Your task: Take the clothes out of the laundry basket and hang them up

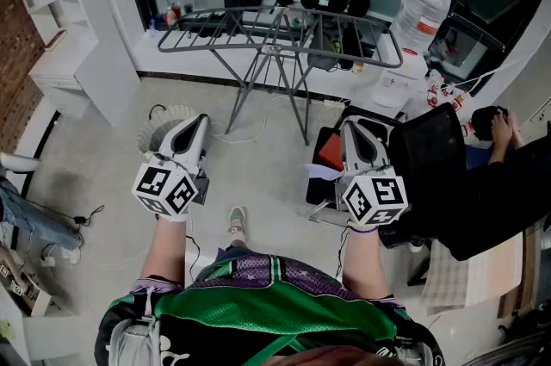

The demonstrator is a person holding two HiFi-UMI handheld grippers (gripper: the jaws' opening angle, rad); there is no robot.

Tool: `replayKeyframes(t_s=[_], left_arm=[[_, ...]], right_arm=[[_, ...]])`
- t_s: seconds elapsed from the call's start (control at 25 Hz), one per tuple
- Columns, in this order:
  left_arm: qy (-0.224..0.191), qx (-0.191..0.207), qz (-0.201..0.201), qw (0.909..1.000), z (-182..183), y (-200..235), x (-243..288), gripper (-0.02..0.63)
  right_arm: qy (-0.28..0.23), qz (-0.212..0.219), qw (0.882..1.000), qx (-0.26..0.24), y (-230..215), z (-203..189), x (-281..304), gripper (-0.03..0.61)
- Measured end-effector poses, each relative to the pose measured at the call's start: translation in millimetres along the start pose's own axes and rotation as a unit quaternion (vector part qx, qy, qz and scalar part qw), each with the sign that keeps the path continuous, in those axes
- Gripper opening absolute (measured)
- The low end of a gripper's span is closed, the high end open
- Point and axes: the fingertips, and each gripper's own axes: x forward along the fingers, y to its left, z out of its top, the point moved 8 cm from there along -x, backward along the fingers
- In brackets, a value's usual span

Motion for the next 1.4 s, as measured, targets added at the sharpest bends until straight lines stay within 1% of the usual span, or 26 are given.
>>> replayKeyframes(t_s=[0.32,0.76,1.0,1.2,1.4], left_arm=[[-0.004,0.001,0.002,1.0,6,-10,-10,0.017],[-0.002,0.008,0.005,1.0,9,-25,-20,0.017],[0.005,0.012,0.018,0.9998,8,-26,-26,0.017],[0.007,0.02,0.04,0.999,2,-13,-36,0.017],[0.012,0.023,0.063,0.9977,6,22,-35,0.017]], right_arm=[[-0.005,-0.001,1.0,0.005,1,3,-16,-0.002],[-0.009,0.014,1.0,0.014,5,3,-29,-0.002],[-0.017,0.023,0.999,0.026,6,3,-27,-0.002],[-0.021,0.048,0.998,0.031,15,-5,-12,-0.002],[-0.021,0.067,0.997,0.039,28,-7,28,-0.002]])
